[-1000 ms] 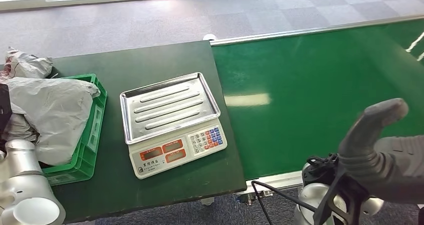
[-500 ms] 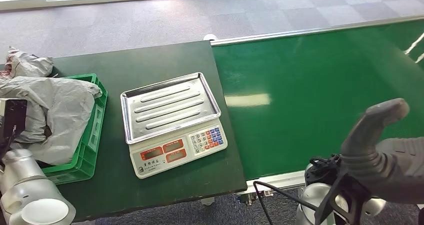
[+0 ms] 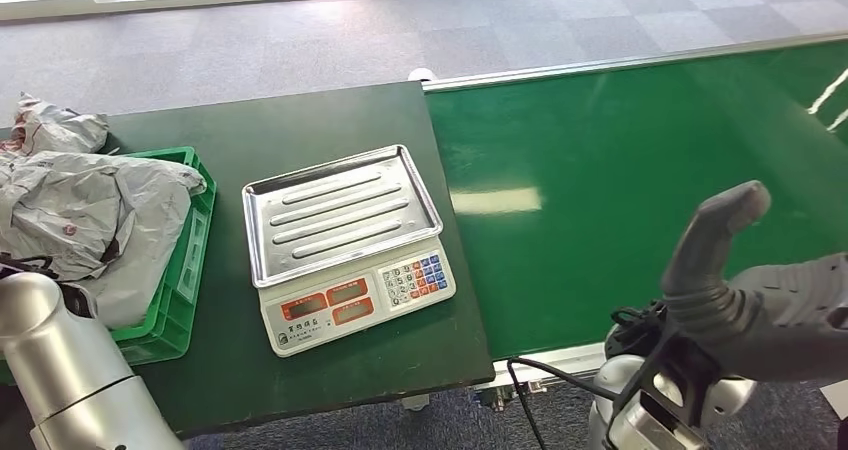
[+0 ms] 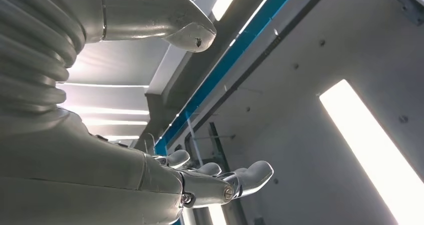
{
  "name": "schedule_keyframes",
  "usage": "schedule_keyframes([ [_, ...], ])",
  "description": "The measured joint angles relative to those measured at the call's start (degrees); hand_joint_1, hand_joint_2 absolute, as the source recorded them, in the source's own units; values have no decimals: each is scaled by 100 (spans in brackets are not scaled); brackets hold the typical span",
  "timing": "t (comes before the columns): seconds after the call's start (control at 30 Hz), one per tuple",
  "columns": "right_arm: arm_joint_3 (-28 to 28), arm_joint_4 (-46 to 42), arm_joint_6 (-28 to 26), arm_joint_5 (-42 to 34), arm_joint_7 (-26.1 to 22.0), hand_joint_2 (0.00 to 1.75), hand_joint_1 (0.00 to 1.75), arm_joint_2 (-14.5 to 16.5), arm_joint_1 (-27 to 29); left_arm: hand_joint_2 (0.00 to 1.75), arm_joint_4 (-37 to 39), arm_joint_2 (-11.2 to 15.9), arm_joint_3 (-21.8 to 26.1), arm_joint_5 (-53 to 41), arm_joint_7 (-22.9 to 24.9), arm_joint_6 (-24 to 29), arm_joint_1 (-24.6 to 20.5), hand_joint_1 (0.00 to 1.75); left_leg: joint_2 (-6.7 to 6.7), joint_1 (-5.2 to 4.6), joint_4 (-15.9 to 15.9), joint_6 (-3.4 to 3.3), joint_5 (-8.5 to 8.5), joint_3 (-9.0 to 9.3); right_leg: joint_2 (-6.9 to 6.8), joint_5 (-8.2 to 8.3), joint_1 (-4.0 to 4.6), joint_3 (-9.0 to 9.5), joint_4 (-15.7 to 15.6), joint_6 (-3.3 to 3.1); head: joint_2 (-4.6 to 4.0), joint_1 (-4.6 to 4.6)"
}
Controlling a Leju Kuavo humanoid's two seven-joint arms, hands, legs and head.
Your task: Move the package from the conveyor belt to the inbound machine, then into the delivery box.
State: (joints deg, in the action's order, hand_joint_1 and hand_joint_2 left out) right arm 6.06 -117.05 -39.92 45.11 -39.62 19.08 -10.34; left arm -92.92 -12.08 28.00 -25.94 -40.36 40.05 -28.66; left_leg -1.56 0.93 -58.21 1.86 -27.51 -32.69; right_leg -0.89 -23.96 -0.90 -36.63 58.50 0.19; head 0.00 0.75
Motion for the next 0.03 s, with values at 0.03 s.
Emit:
schedule_keyframes([
  [0.03, -4, 14, 1, 10, 4, 175, 0, 0, 0, 175, -115, -3, -136, 34, 0, -1, 55, 0, -1, 0, 0, 0, 0, 0, 0, 0, 0, 0, 0, 0, 0, 0],
])
